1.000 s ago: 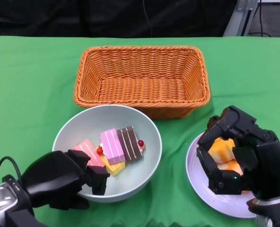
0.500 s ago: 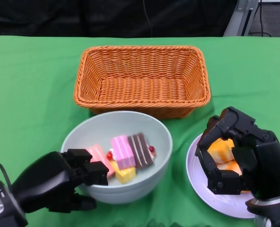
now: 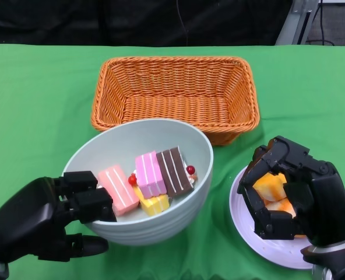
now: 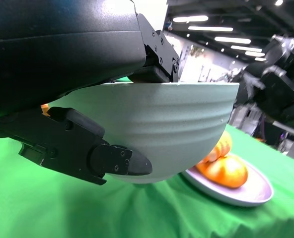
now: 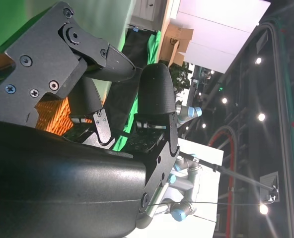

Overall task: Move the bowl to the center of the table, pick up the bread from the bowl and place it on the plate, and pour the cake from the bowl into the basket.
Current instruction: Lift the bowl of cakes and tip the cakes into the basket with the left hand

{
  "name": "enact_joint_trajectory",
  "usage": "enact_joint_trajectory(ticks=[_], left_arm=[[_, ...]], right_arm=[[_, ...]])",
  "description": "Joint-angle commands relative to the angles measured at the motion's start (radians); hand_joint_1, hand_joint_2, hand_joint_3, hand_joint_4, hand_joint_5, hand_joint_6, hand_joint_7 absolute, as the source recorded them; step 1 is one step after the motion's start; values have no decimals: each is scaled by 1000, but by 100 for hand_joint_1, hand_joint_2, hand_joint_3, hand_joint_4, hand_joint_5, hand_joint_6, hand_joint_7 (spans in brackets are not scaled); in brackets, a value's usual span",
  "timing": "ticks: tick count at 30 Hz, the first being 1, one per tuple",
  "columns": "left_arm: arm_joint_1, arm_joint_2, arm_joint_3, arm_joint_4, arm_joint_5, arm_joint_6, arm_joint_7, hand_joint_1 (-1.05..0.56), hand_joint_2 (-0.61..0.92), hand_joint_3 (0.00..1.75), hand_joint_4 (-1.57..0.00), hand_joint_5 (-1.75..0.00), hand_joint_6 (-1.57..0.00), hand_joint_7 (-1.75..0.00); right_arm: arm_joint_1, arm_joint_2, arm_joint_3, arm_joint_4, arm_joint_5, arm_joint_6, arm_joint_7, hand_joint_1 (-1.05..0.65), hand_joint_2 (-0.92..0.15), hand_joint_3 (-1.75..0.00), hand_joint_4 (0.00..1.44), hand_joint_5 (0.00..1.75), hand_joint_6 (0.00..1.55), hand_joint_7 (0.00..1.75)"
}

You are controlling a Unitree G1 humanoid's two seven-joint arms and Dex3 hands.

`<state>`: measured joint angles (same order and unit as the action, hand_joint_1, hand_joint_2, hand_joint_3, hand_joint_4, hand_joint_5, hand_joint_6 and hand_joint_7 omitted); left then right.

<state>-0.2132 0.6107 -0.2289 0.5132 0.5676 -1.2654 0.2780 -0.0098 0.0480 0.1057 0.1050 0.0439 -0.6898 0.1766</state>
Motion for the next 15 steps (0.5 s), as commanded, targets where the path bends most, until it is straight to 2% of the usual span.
enact_joint_trajectory(ticks=[1,4,10,12,15], left_arm=[[-7,-20,37,-17,-78,-48,-12,-13,79,74,-67,-175,-70,-137],[-18,-46,39,-19,-144,-46,-42,-12,72,87,-68,-175,-69,-140],[-70,-104,20,-22,-305,25,-155,-10,71,93,-66,-175,-68,-141],[-99,-130,14,-25,-356,67,-202,-9,64,108,-67,-175,-67,-145],[-146,-171,9,-9,-434,110,-271,-5,59,115,-67,-175,-67,-147]], right_arm=[[-9,-5,-7,13,7,-17,-2,-9,-35,-127,79,155,77,131],[-14,-3,-6,24,12,-22,1,-9,-35,-126,80,155,77,131],[-15,-9,2,37,26,-18,21,-10,-37,-124,81,155,76,132],[-16,-10,6,45,32,-18,34,-10,-39,-121,80,156,76,133],[-16,-10,10,62,35,-25,48,-12,-42,-115,79,158,75,134]])
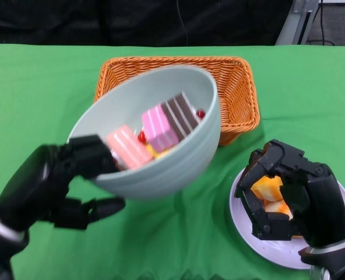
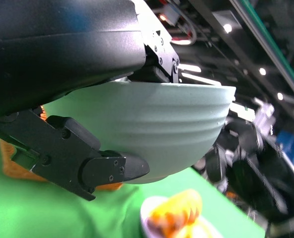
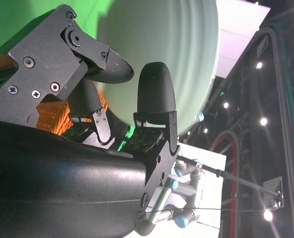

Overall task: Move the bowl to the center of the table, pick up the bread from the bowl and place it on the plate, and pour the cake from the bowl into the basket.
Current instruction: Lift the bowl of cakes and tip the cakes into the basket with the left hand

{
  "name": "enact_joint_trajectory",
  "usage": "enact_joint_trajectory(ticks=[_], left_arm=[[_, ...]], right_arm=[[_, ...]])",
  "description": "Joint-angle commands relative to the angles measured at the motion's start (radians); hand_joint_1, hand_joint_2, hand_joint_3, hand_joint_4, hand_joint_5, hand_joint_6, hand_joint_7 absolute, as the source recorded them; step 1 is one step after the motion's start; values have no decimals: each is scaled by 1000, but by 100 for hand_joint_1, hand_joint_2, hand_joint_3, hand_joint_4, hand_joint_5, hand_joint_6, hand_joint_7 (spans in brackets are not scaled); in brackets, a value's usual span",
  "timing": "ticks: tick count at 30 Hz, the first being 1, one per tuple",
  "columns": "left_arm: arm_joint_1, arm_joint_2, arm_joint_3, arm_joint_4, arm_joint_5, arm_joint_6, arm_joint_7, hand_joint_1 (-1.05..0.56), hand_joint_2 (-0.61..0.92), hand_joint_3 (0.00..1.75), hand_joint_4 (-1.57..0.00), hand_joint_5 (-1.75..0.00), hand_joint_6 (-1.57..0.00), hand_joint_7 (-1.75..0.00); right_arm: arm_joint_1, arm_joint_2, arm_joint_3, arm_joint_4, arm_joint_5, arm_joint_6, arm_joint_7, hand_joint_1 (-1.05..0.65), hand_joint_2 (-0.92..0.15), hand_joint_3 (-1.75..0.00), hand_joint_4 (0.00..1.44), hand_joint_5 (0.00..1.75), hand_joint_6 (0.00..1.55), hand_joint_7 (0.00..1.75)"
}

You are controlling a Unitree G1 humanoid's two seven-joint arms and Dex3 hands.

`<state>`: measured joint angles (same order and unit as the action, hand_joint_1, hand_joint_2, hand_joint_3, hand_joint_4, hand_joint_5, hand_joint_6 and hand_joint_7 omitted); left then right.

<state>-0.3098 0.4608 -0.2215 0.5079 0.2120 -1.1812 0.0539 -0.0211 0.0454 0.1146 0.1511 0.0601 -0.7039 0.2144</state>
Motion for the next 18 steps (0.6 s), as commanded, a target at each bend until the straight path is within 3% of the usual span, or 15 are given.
enact_joint_trajectory(ticks=[1,7,18], left_arm=[[-68,-35,-1,6,-110,42,-75,-4,59,112,-67,-175,-67,-147],[-169,-113,28,63,-216,145,-199,-6,66,99,-68,-175,-68,-145],[-324,-228,102,180,-198,251,-262,-14,72,91,-74,-175,-63,-156]], right_arm=[[-4,-6,3,19,20,-12,14,-12,-43,-113,79,159,75,135],[-1,-3,12,29,17,-5,26,-11,-43,-114,79,164,73,141],[9,-2,37,70,10,-18,51,-18,-36,-124,80,170,73,149]])
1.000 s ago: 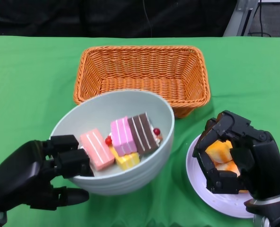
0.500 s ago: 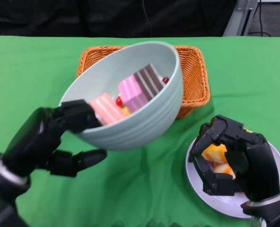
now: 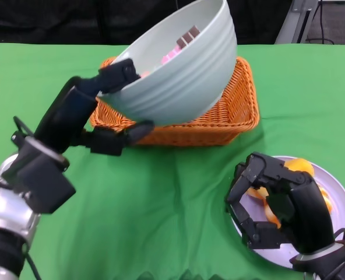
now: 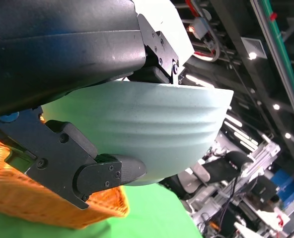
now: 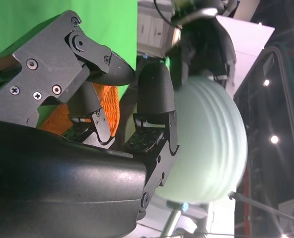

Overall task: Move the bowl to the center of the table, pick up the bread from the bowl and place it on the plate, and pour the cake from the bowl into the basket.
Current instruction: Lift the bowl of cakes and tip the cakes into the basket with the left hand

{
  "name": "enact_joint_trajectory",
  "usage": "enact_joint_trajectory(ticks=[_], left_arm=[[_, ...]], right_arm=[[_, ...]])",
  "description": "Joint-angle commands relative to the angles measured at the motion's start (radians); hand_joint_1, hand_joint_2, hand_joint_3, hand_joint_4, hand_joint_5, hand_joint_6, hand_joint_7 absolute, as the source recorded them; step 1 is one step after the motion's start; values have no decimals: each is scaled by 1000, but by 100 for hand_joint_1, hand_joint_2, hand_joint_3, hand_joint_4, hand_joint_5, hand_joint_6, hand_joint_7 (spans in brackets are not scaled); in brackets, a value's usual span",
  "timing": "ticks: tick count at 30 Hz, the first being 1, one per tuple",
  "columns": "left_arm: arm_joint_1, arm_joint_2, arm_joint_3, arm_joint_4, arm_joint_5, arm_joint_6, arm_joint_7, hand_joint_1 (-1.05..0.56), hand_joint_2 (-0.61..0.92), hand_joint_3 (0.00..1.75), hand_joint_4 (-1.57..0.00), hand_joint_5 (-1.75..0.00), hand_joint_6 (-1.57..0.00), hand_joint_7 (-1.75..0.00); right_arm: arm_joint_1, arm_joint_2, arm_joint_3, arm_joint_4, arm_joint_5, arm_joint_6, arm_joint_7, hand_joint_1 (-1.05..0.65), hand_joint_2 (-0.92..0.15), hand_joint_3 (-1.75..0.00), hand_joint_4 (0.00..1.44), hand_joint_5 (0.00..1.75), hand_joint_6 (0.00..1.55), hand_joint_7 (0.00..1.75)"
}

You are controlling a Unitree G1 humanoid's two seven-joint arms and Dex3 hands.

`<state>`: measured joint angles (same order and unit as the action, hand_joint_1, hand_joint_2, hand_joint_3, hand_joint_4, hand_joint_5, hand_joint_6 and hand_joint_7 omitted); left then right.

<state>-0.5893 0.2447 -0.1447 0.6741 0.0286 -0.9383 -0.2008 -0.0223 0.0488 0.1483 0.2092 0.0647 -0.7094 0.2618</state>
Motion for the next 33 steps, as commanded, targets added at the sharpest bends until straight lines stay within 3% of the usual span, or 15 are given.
enact_joint_trajectory(ticks=[1,8,9,13,16,18,20,27,33], left_arm=[[-63,-21,26,31,-9,10,-11,-14,72,91,-75,-175,-63,-155],[-140,-94,57,76,-114,113,-127,-20,85,70,-76,-175,-66,-142],[-144,-104,65,73,-134,139,-147,-23,89,60,-75,-175,-69,-136],[-163,-156,92,52,-210,254,-215,-27,92,52,-71,-174,-69,-132],[-178,-193,111,41,-243,318,-241,-23,92,53,-71,-175,-69,-138],[-194,-217,122,38,-254,365,-243,-19,78,78,-75,-175,-71,-140],[-211,-237,133,43,-256,401,-241,-18,73,87,-76,-175,-72,-140],[-268,-285,178,85,-282,501,-264,-20,74,81,-74,-174,-71,-142],[-334,-305,190,182,-242,505,-235,-19,72,84,-75,-175,-69,-145]], right_arm=[[12,-5,7,16,2,-12,6,-18,-36,-124,80,171,73,149],[15,-6,23,22,-17,-18,3,-21,-47,-107,84,165,75,149],[16,-7,25,20,-19,-15,3,-20,-47,-106,83,165,75,149],[15,-12,30,26,-22,-5,7,-17,-47,-108,82,163,75,147],[10,-11,33,43,-12,-12,20,-15,-45,-113,83,163,77,146],[4,-10,33,62,-11,-30,28,-14,-42,-118,84,163,78,145],[1,-8,35,74,-4,-37,40,-15,-40,-120,84,163,78,145],[7,-2,39,79,-2,-27,51,-18,-41,-118,86,162,79,143],[6,5,44,101,13,-42,67,-21,-44,-112,84,165,79,143]])
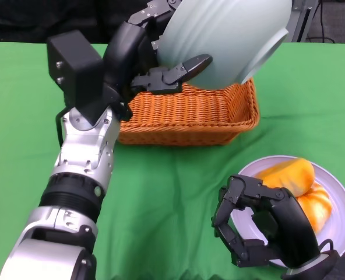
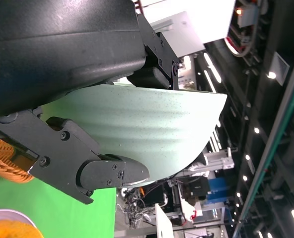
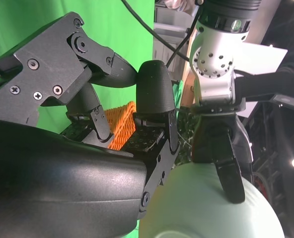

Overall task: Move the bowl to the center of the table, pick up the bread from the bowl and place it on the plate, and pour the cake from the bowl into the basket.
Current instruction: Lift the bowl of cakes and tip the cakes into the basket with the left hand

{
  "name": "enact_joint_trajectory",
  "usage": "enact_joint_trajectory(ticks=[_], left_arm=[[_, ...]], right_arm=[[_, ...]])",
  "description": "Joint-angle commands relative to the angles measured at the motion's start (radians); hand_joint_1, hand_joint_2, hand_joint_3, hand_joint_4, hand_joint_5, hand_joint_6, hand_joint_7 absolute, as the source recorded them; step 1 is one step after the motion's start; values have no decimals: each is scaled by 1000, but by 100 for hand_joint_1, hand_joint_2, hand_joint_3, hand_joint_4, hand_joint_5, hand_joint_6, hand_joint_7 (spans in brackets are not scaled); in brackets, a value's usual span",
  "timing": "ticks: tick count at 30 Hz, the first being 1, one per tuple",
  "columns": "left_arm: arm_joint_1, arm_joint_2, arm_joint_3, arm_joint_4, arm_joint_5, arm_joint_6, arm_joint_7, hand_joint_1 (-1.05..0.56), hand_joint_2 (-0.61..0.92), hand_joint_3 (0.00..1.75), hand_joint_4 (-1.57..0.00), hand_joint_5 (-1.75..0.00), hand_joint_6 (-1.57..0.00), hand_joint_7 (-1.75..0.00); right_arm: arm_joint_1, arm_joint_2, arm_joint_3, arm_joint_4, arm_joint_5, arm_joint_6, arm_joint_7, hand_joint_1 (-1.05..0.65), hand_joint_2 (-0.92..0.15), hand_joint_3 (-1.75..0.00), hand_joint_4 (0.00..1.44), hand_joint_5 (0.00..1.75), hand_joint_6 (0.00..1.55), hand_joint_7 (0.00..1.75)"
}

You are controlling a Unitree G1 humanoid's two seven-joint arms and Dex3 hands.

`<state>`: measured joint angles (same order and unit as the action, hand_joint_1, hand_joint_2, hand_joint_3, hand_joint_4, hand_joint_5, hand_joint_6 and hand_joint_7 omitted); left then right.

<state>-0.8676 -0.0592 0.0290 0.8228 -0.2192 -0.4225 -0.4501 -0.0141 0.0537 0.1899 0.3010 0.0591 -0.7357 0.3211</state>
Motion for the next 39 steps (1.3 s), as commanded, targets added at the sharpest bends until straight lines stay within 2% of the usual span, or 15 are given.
enact_joint_trajectory(ticks=[1,9,12,16,19,23,34,39], left_arm=[[-70,-2,19,57,12,-16,16,-19,73,84,-75,-175,-69,-146],[-175,-12,58,227,31,-28,30,-18,73,83,-73,-175,-67,-146],[-220,-22,78,281,30,-5,50,-18,71,84,-70,-175,-66,-153],[-267,-40,133,324,-12,54,45,-16,70,87,-71,-175,-65,-157],[-297,-54,185,341,-50,125,59,-15,65,94,-73,-175,-70,-152],[-319,-66,254,360,-109,213,53,-14,64,99,-76,-175,-73,-151],[-346,-76,426,397,-262,388,28,-11,70,97,-76,-175,-78,-149],[-348,-82,478,405,-301,425,62,-14,75,86,-77,-175,-77,-149]], right_arm=[[-3,0,3,11,18,-17,9,-21,-45,-111,84,166,79,143],[-5,2,2,28,20,-27,14,-21,-48,-106,85,167,80,142],[-7,0,0,34,19,-31,18,-22,-51,-100,86,166,80,141],[-10,2,-2,44,17,-40,19,-21,-52,-100,86,165,81,141],[-14,0,-2,54,14,-49,20,-22,-51,-101,87,165,81,142],[-14,-2,1,57,15,-52,24,-20,-50,-103,88,164,81,143],[-12,0,1,66,17,-66,32,-20,-47,-107,89,165,81,144],[-12,-3,0,69,8,-70,28,-19,-46,-109,88,165,81,144]])
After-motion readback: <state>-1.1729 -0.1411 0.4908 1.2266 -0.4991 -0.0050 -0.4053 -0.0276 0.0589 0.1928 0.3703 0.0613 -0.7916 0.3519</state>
